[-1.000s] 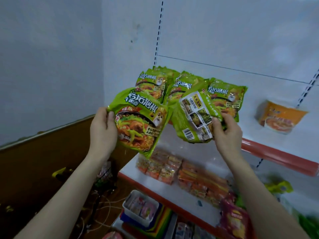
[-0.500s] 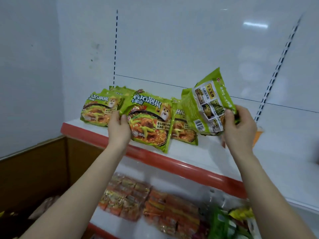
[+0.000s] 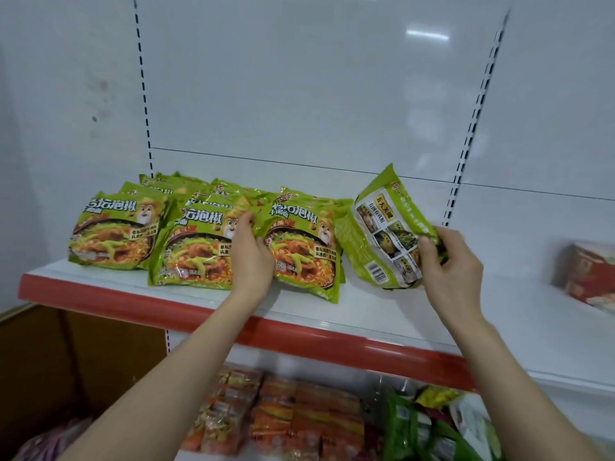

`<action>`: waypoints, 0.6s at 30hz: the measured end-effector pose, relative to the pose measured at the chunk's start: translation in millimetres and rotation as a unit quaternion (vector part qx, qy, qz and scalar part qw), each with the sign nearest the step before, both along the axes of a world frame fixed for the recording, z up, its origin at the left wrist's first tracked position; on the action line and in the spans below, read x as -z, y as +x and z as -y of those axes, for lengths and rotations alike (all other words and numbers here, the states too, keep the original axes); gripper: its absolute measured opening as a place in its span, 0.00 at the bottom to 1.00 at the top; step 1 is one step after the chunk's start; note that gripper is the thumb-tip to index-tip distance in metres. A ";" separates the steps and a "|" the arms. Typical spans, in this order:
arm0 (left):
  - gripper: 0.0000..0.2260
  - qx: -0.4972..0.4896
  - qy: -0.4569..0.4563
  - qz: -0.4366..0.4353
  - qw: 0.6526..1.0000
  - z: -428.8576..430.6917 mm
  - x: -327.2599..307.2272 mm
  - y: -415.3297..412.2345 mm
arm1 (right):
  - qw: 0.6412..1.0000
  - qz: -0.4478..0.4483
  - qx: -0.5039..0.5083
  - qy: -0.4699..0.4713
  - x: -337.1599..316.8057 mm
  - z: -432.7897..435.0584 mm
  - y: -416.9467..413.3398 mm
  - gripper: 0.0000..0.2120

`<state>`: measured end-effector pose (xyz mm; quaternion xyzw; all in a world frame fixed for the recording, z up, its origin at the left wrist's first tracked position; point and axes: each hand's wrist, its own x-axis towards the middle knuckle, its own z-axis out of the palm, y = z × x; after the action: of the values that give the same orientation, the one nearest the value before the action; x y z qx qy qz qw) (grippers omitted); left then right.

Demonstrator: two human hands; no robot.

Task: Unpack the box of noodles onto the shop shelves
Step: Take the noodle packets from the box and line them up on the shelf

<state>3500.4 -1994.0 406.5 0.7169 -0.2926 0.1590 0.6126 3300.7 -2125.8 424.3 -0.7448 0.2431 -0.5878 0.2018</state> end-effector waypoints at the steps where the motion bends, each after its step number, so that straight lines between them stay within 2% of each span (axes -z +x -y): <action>1: 0.20 0.001 0.009 0.043 0.999 -0.1 0.8 2.1 | 1.000 -0.006 -0.001 -0.002 1.9 0.3 0.6 0.10; 3: 0.19 0.010 0.040 0.101 0.994 -0.5 3.4 6.7 | 1.000 -0.017 0.004 -0.004 5.1 0.5 1.6 0.10; 6: 0.17 0.079 0.081 0.084 0.990 -7.0 3.1 8.1 | 1.000 -0.012 0.012 0.002 6.9 2.4 1.7 0.09; 9: 0.30 0.133 0.180 0.092 0.970 -15.1 3.2 7.1 | 1.000 -0.003 0.014 0.008 6.6 4.8 0.4 0.10; 12: 0.36 0.111 0.235 0.117 0.959 -14.5 5.0 10.1 | 1.000 -0.001 0.011 0.012 8.4 7.4 0.8 0.10; 15: 0.31 0.054 0.243 0.144 0.958 -8.8 7.0 5.8 | 1.000 0.002 0.004 0.016 10.5 8.2 2.0 0.09; 18: 0.28 -0.008 0.300 0.181 0.936 -4.7 8.4 0.2 | 1.000 0.009 -0.008 0.022 11.8 9.6 3.4 0.08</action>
<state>3500.6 -1989.2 398.1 0.8286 -0.4274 0.1957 0.3041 3304.1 -2135.4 412.5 -0.7363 0.2487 -0.5876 0.2252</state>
